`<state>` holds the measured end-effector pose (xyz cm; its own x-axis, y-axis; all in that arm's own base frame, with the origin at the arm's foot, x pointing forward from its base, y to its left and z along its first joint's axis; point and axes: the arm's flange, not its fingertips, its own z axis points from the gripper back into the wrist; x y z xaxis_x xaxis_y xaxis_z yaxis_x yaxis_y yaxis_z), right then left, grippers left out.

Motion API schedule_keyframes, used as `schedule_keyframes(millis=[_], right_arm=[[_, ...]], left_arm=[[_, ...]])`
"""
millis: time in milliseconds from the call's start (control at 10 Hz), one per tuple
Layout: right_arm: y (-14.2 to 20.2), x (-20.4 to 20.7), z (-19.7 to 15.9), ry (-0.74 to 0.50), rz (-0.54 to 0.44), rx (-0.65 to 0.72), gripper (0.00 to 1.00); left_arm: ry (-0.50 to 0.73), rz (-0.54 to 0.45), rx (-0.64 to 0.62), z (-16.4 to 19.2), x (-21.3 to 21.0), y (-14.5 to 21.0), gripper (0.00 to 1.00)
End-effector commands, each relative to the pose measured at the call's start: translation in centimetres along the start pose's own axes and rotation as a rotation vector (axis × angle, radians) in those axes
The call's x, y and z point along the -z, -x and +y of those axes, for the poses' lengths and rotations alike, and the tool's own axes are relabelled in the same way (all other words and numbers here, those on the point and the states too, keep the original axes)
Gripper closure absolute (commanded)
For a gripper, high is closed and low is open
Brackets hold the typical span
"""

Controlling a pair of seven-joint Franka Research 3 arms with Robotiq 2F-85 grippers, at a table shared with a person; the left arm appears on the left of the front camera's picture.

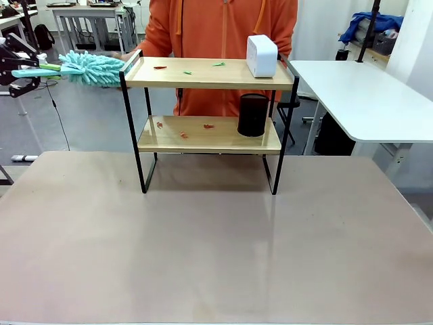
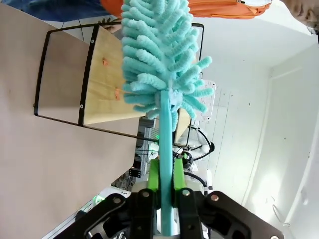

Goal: Clean the shelf.
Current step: Pick up the Duster from the human.

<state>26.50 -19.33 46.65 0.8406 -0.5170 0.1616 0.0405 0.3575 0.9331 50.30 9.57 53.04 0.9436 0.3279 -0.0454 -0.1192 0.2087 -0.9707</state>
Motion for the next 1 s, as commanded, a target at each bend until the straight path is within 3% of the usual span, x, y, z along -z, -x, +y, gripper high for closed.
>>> schedule_keyframes(millis=[0, 200, 500, 600, 800, 900], right_arm=[[-0.2, 0.1, 0.1, -0.022, -0.013, -0.025, 0.0], [-0.2, 0.1, 0.1, -0.022, -0.013, -0.025, 0.0], [-0.2, 0.1, 0.1, -0.022, -0.013, -0.025, 0.0], [-0.2, 0.1, 0.1, -0.022, -0.013, -0.025, 0.0], [-0.2, 0.1, 0.1, -0.022, -0.013, -0.025, 0.0], [-0.2, 0.1, 0.1, -0.022, -0.013, -0.025, 0.0]], left_arm=[[0.045, 0.0, 0.033, -0.2, -0.7, 0.7, 1.0], [0.073, 0.005, 0.175, -2.4, -3.9, 2.5, 1.0], [-0.041, -0.044, 0.593, -4.9, -12.4, 9.3, 1.0], [-0.094, -0.092, 0.686, -4.5, -15.1, 11.5, 1.0], [-0.193, -0.017, 0.794, -2.1, -18.0, 15.9, 1.0], [-0.336, -0.008, 0.824, 0.2, -18.3, 17.1, 1.0]])
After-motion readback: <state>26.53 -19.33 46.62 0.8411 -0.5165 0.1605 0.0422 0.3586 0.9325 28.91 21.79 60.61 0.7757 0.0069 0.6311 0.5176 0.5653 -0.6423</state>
